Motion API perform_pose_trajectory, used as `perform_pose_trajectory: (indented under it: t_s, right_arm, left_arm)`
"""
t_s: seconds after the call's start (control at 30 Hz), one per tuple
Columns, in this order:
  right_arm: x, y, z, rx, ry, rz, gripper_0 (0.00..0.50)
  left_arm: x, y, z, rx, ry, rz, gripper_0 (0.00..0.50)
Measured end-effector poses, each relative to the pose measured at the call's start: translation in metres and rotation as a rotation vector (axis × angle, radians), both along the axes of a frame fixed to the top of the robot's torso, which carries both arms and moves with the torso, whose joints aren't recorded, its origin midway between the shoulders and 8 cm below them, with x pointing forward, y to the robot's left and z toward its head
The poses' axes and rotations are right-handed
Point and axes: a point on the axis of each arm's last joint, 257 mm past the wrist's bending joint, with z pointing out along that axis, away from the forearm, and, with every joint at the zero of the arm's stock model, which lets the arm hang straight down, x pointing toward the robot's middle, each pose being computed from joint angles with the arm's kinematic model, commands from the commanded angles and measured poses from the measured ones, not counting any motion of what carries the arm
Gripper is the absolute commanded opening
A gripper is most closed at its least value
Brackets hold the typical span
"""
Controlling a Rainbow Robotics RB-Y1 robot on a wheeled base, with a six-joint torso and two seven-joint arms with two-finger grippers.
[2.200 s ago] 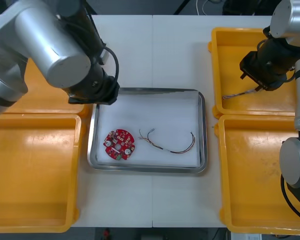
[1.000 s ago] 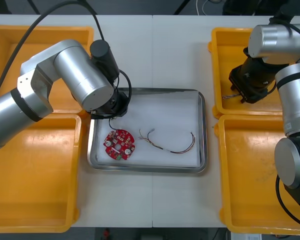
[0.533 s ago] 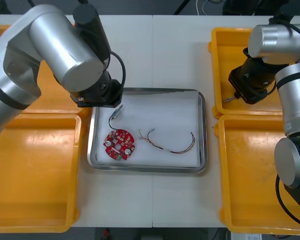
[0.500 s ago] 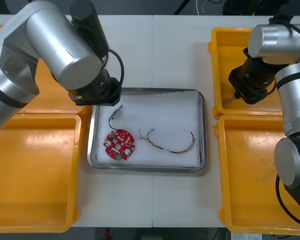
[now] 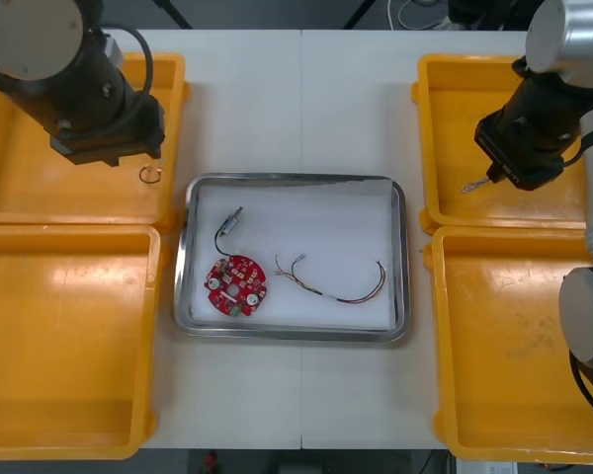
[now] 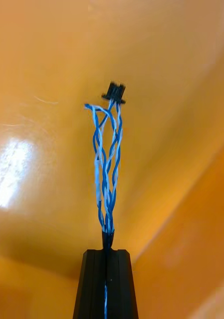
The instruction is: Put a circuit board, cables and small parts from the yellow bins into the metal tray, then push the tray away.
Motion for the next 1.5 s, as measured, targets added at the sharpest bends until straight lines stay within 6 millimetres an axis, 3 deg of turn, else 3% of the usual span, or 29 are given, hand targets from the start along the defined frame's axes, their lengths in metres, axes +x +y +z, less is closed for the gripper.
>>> perform_pose_trajectory:
  t_s: [0.13,0.3,0.47,0.7,0.83,1.0,1.5]
  right_arm:
    - [-0.009,-0.002,0.022,-0.036,-0.005,0.092,0.0]
    - [0.001,0.008,0.062,-0.109,-0.118,0.319,0.0]
    - [0.004,0.018,0.094,-0.126,-0.213,0.398,0.0]
    - [0.001,0.041,0.126,-0.253,-0.294,0.708,0.0]
    - [-0.003,0.051,0.128,-0.367,-0.282,0.864,0.0]
    - [-0.008,0.073,0.129,-0.639,-0.241,1.246,0.0]
    - [-0.039,0.151,0.101,-0.758,-0.217,1.696,0.0]
  left_arm:
    - [0.004,0.021,-0.01,-0.039,0.066,0.074,0.5]
    - [0.01,0.036,-0.022,-0.08,0.132,0.146,0.5]
    - [0.023,0.039,-0.026,-0.132,0.135,0.18,0.5]
    - [0.04,0.043,-0.036,-0.201,0.122,0.223,0.5]
    - [0.047,0.045,-0.039,-0.215,0.108,0.232,0.5]
    - [0.052,0.043,-0.045,-0.214,0.098,0.232,0.5]
    - [0.072,0.056,-0.063,-0.257,0.07,0.289,0.5]
